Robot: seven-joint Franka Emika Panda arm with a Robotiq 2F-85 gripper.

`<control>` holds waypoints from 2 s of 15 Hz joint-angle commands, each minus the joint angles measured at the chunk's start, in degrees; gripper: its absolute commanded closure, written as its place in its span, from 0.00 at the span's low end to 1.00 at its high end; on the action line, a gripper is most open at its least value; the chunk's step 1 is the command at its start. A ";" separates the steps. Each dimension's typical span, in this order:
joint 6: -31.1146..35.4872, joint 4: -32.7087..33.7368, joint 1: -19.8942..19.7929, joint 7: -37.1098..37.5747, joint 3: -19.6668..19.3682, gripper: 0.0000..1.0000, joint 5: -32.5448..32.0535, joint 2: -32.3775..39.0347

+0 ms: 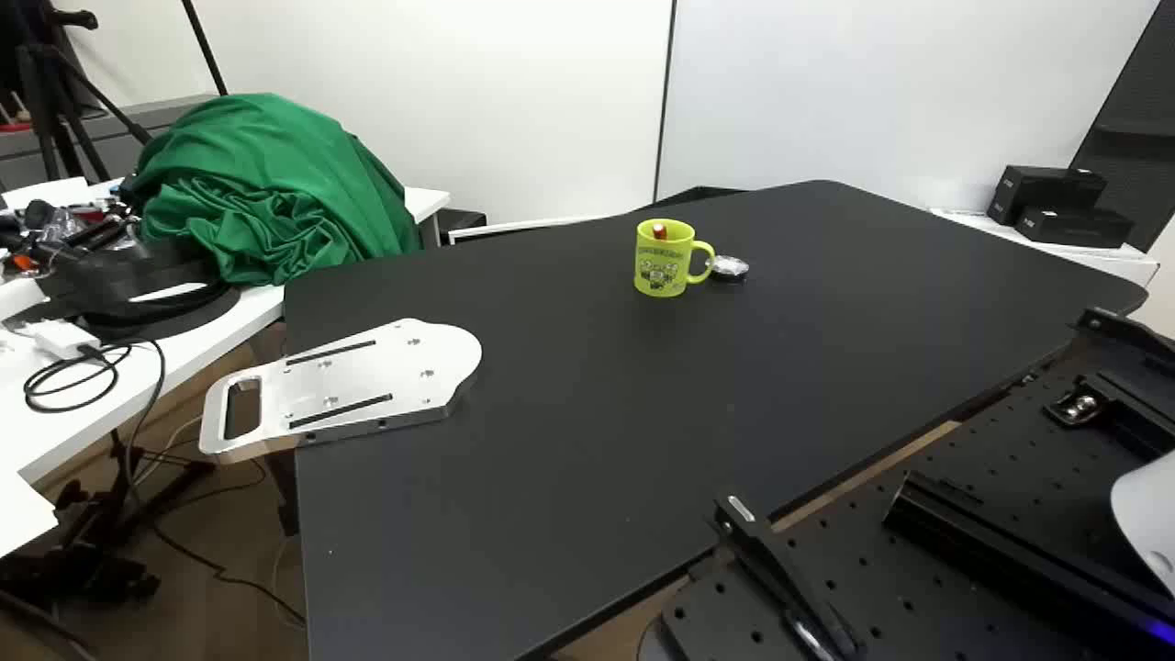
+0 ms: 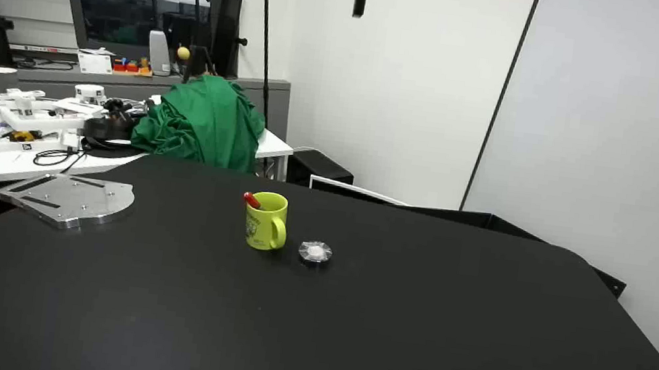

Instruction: Take the marker out of the mug and put it on the table

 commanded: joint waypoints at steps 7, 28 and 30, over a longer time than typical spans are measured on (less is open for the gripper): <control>0.09 0.09 -0.30 -0.14 0.28 0.00 0.18 0.03; 12.58 44.58 3.67 8.85 16.06 0.00 -0.12 66.75; 10.00 50.77 4.37 9.44 16.88 0.00 -0.46 71.99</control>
